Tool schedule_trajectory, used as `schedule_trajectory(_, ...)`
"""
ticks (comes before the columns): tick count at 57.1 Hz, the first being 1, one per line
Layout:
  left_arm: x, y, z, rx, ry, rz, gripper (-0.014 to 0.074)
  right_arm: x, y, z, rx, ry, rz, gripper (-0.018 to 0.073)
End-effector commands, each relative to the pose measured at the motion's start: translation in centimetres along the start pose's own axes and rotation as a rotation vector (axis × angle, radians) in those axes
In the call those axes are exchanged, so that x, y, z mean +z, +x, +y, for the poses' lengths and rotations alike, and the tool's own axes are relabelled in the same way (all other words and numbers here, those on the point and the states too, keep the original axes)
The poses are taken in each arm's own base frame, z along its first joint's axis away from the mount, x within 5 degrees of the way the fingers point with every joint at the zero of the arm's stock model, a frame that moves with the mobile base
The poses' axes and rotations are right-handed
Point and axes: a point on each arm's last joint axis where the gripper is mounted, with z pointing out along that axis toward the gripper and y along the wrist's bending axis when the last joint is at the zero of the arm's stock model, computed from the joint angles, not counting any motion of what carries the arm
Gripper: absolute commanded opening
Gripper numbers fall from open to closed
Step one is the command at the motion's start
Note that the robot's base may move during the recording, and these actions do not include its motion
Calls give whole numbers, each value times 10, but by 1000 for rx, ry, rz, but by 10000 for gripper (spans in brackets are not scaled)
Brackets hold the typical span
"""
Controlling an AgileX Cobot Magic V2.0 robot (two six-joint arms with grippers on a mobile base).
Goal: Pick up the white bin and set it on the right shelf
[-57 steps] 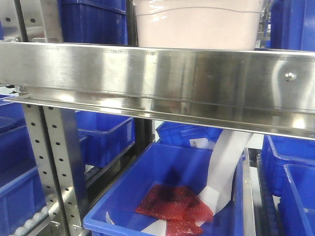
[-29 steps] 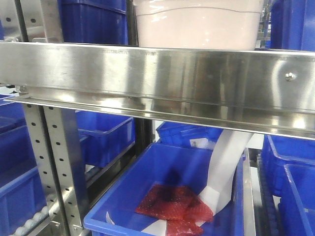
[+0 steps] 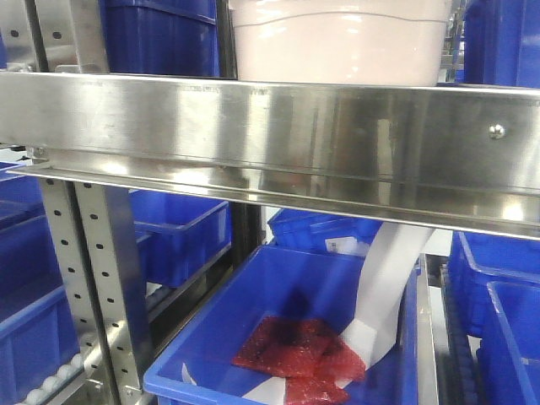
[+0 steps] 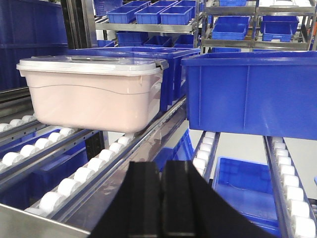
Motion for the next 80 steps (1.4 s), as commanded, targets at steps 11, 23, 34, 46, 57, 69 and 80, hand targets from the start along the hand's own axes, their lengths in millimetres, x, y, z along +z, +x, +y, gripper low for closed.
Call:
schedule_trajectory(11,-1,-6,1,-9,-15,-91,-117,-1,-11,-8,-72,105,-32,78)
schedule_trajectory(23,-1,-6,1,-9,-15,-91,-117,2,9,-19,-27,157,-4,78)
schedule_trajectory(34,-1,-6,1,-9,-15,-91,-117,4,46,-19,-15,72,-91,78)
schedule_trajectory(46,-1,-6,1,-9,-15,-91,-117,-3,87,-20,-22,46,-157,78)
schedule_trajectory(57,-1,-6,1,-9,-15,-91,-117,-4,111,-22,-5,30,-200,78)
schedule_trajectory(69,-1,-6,1,-9,-15,-91,-117,-4,109,-21,-25,28,-207,78)
schedule_trajectory(80,-1,-6,1,-9,-15,-91,-117,-4,109,-21,36,21,-208,78)
